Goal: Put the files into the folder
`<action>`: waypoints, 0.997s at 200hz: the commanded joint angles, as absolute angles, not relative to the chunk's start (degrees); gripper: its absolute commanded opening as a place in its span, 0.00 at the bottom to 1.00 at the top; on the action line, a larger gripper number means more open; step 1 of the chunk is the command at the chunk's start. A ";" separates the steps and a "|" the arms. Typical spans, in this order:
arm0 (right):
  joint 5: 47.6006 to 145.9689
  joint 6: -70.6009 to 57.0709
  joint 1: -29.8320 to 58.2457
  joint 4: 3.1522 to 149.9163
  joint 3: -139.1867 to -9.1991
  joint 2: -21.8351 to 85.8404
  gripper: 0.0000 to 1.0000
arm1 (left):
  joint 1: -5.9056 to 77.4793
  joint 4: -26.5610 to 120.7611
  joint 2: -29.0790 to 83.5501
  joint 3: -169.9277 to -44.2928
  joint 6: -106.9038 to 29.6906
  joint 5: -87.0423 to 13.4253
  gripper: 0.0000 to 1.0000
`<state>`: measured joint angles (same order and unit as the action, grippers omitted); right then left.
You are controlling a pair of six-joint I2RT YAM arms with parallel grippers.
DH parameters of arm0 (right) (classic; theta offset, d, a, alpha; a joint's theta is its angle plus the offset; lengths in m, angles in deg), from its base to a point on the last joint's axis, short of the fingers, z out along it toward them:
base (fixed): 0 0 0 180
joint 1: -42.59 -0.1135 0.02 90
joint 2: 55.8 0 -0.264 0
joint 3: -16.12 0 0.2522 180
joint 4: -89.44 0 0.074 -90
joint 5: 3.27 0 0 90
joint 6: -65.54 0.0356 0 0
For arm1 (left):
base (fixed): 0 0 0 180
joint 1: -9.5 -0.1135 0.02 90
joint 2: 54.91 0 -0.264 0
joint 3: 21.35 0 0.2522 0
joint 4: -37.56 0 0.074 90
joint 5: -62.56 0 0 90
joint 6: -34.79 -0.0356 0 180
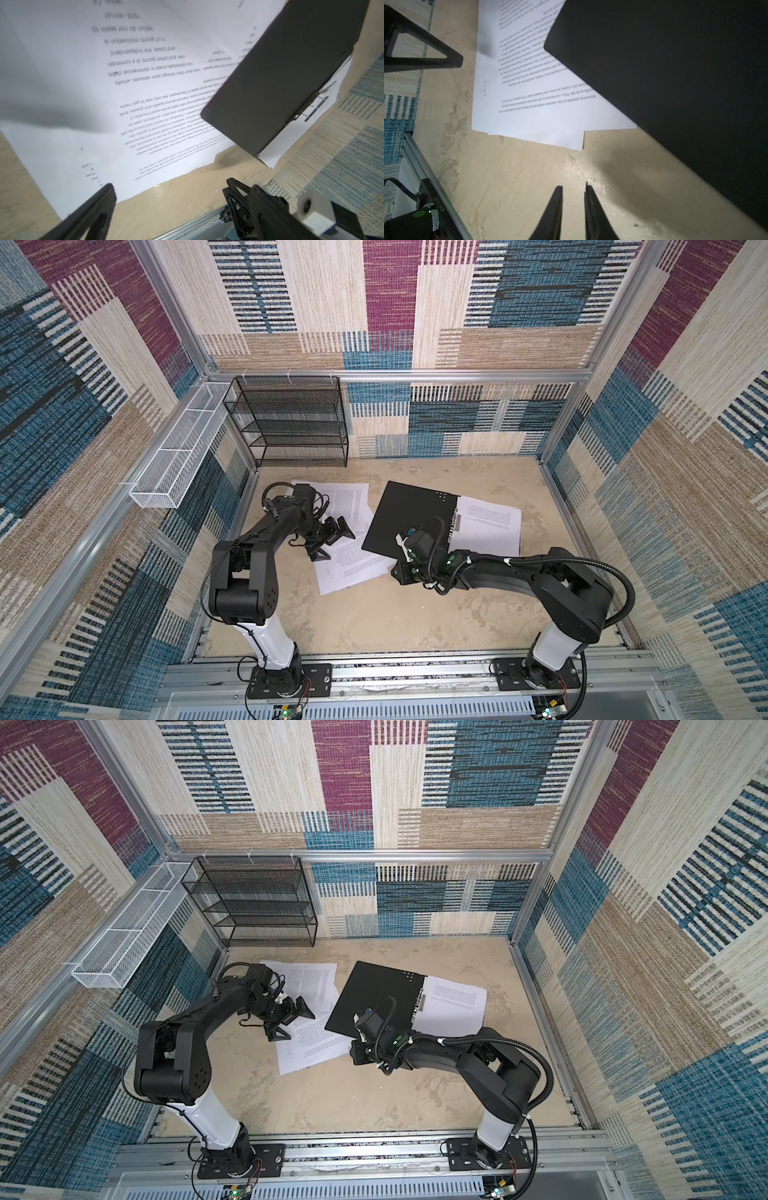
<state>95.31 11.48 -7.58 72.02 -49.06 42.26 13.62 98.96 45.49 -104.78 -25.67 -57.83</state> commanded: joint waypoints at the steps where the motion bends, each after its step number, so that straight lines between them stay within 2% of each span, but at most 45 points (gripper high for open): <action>1: 96.58 13.05 -7.68 75.47 -47.79 42.90 0.22 | 14.92 96.42 44.36 -102.70 -27.79 -58.44 1.00; 38: 94.41 15.05 -6.84 74.59 -45.69 43.76 0.21 | 17.87 94.57 46.12 -100.11 -26.85 -58.69 1.00; 106: 92.27 16.98 -0.07 74.26 -43.11 44.64 0.20 | 17.68 94.39 46.11 -94.79 -23.99 -50.79 1.00; 199: 86.94 14.32 9.64 72.30 -47.69 47.48 0.24 | 9.68 93.10 43.93 -87.85 -24.90 -50.70 1.00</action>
